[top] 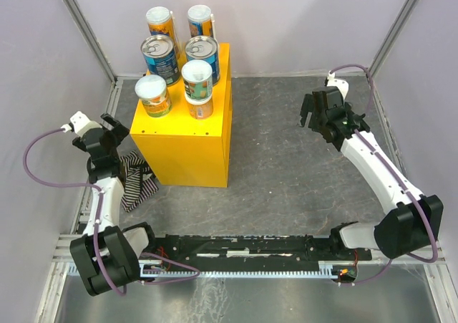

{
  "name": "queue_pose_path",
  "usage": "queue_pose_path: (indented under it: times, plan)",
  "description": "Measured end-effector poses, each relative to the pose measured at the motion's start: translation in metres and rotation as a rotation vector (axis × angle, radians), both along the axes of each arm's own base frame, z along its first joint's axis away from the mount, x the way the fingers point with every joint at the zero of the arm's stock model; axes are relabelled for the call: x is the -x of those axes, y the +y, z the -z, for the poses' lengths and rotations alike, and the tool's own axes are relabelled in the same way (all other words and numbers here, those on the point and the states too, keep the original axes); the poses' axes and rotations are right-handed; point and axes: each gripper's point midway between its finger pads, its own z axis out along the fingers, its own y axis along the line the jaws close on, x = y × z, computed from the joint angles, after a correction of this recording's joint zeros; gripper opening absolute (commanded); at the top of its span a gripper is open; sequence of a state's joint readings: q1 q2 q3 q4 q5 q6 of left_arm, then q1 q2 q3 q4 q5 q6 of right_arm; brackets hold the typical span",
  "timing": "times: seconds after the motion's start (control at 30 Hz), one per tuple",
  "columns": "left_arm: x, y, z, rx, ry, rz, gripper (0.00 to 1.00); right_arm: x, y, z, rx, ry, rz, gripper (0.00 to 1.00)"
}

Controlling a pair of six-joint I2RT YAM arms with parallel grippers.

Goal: Place and organize the canned foods onto the counter
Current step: Reset both arms

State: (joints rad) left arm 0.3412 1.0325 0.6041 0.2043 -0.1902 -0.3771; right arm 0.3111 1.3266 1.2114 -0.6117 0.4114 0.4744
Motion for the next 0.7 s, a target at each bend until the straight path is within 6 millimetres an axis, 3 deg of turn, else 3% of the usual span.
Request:
queue_pose_path:
  times: [0.37, 0.57, 0.7]
  plan:
    - [-0.006, -0.012, 0.007, -0.025, -0.058, 0.084, 0.97, 0.020, -0.038, 0.005, 0.120, -0.037, 0.133, 0.99]
    - [-0.007, -0.015, 0.008, -0.036, -0.082, 0.103, 0.97, 0.037, -0.052, -0.005, 0.140, -0.174, 0.140, 0.99]
    - [-0.007, -0.017, 0.012, -0.036, -0.089, 0.114, 0.97, 0.033, -0.055, -0.017, 0.152, -0.234, 0.143, 0.99]
